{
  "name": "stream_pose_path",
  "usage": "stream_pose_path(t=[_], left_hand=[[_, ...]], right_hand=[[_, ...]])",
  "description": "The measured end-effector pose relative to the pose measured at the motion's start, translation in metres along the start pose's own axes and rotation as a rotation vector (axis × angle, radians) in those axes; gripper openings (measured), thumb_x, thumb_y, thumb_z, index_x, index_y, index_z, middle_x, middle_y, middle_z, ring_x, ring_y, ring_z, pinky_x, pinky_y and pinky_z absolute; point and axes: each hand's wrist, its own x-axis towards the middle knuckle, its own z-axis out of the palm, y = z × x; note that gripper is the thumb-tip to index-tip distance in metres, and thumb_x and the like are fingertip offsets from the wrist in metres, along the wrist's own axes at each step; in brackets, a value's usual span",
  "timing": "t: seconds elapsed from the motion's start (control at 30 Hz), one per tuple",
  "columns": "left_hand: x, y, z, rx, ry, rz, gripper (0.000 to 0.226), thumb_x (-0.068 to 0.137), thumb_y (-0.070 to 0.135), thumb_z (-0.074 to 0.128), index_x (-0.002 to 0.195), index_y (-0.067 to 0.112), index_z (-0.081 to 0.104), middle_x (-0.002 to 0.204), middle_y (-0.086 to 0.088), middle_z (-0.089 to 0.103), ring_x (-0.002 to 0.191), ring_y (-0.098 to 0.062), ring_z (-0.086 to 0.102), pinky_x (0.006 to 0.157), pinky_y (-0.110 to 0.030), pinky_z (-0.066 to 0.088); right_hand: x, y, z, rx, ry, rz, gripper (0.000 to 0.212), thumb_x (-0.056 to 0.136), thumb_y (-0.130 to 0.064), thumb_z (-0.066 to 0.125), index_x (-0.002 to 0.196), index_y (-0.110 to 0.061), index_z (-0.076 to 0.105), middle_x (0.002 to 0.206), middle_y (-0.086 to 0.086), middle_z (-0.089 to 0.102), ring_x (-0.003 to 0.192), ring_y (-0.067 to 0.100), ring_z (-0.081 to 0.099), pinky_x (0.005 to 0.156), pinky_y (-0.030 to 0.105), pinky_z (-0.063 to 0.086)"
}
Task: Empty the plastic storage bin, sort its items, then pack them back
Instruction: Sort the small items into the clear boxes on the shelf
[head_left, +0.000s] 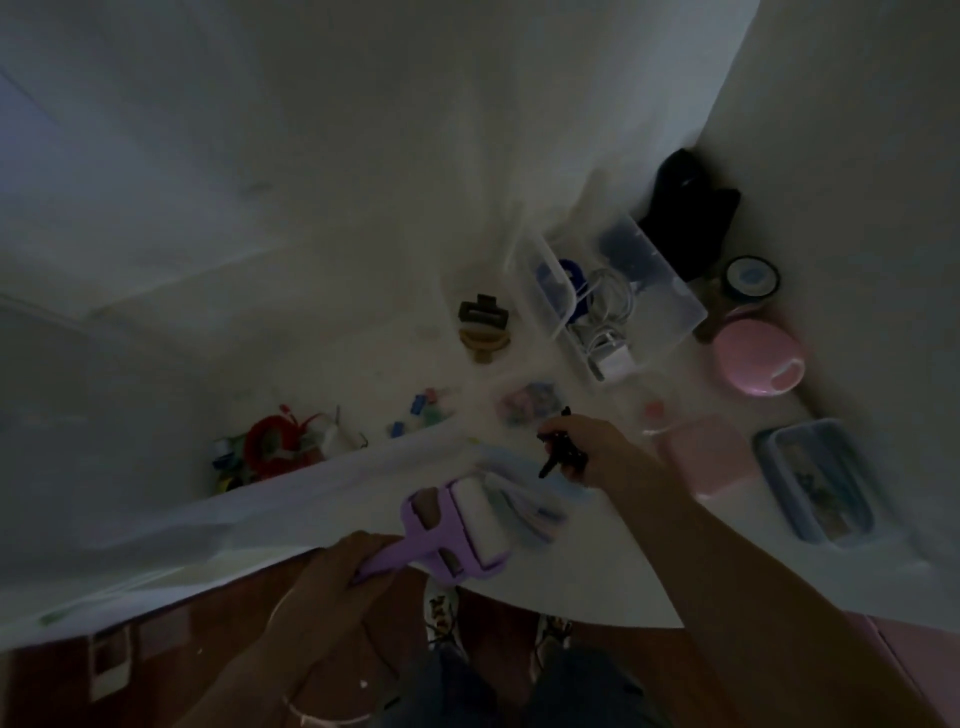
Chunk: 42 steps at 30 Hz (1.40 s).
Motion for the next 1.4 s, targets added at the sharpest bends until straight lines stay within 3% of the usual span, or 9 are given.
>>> stream_pose_path(t=[0.1,0.23,0.37,0.5,0.57,0.93,1.07,1.17,1.4], left_hand=[[0.012,-0.029,-0.002,-0.022,-0.133,-0.052,0.024,0.081,0.057,0.067,0.102,0.067,0.058,0.112,0.031,0.063,0.104,-0.009,0.062,0.095,-0.033,0.049],[0.025,-0.055,-0.012,-0.018,-0.183,-0.05,0.034,0.086,0.039,0.07,0.113,0.057,0.059,0.12,0.024,0.062,0.11,-0.009,0.059,0.097,-0.035,0.048],[0.032,-0.082,-0.005,-0.057,0.01,-0.085,0.038,0.077,0.067,0.058,0.11,0.05,0.065,0.103,0.043,0.059,0.096,0.005,0.059,0.089,-0.02,0.048],[0.04,-0.082,0.002,0.082,-0.107,-0.031,0.04,0.088,0.034,0.051,0.128,0.036,0.056,0.121,0.011,0.058,0.109,-0.017,0.057,0.095,-0.036,0.048],[0.047,-0.087,0.01,0.184,0.018,0.045,0.042,0.087,0.032,0.046,0.126,0.021,0.057,0.114,-0.006,0.063,0.1,-0.028,0.063,0.086,-0.043,0.051],[0.069,-0.077,0.047,0.464,0.074,-0.006,0.055,0.083,0.029,0.039,0.126,-0.002,0.052,0.114,-0.022,0.057,0.101,-0.041,0.055,0.084,-0.051,0.051],[0.068,-0.079,0.048,0.51,0.078,-0.011,0.061,0.083,0.032,0.037,0.128,-0.004,0.054,0.123,-0.021,0.057,0.114,-0.039,0.053,0.101,-0.049,0.043],[0.061,-0.072,0.042,0.472,0.13,0.033,0.055,0.081,0.027,0.047,0.126,-0.004,0.054,0.124,-0.022,0.057,0.114,-0.039,0.053,0.102,-0.05,0.044],[0.043,-0.053,0.036,0.431,0.267,0.184,0.057,0.082,0.025,0.04,0.129,-0.004,0.052,0.125,-0.025,0.053,0.116,-0.043,0.049,0.101,-0.055,0.044]], right_hand=[[0.007,-0.001,0.001,0.082,-0.024,-0.025,0.014,0.089,-0.015,0.068,0.082,-0.005,0.063,0.061,0.007,0.056,0.047,0.014,0.046,0.044,0.025,0.033],[0.01,0.005,-0.001,0.112,-0.092,-0.077,0.013,0.087,-0.014,0.07,0.082,-0.004,0.062,0.057,0.006,0.056,0.046,0.013,0.051,0.044,0.025,0.033],[0.016,0.015,0.0,0.042,-0.072,0.012,0.013,0.087,-0.013,0.068,0.082,-0.004,0.061,0.059,0.006,0.058,0.048,0.012,0.053,0.039,0.021,0.034],[0.02,0.015,0.004,0.139,-0.083,-0.075,0.011,0.089,-0.013,0.067,0.084,-0.004,0.062,0.059,0.007,0.058,0.051,0.015,0.051,0.04,0.024,0.037],[0.014,0.011,0.007,0.173,-0.088,-0.165,0.008,0.089,-0.011,0.066,0.086,-0.005,0.062,0.062,0.007,0.06,0.052,0.014,0.056,0.04,0.024,0.037],[0.023,-0.01,0.027,-0.441,0.353,-0.7,0.021,0.073,-0.022,0.083,0.09,-0.017,0.072,0.084,-0.006,0.072,0.076,0.006,0.065,0.061,0.017,0.047],[0.021,-0.008,0.029,-0.387,0.412,-0.679,0.02,0.073,-0.022,0.081,0.086,-0.011,0.072,0.08,0.0,0.071,0.068,0.004,0.061,0.054,0.012,0.045],[0.01,-0.001,0.017,-0.305,0.441,-0.59,0.021,0.075,-0.024,0.081,0.085,-0.007,0.074,0.074,0.008,0.069,0.062,0.015,0.061,0.059,0.027,0.05],[-0.033,0.033,-0.042,0.413,0.335,-0.267,0.024,0.082,-0.02,0.076,0.07,-0.008,0.06,0.067,0.01,0.057,0.053,0.017,0.05,0.05,0.027,0.04]])
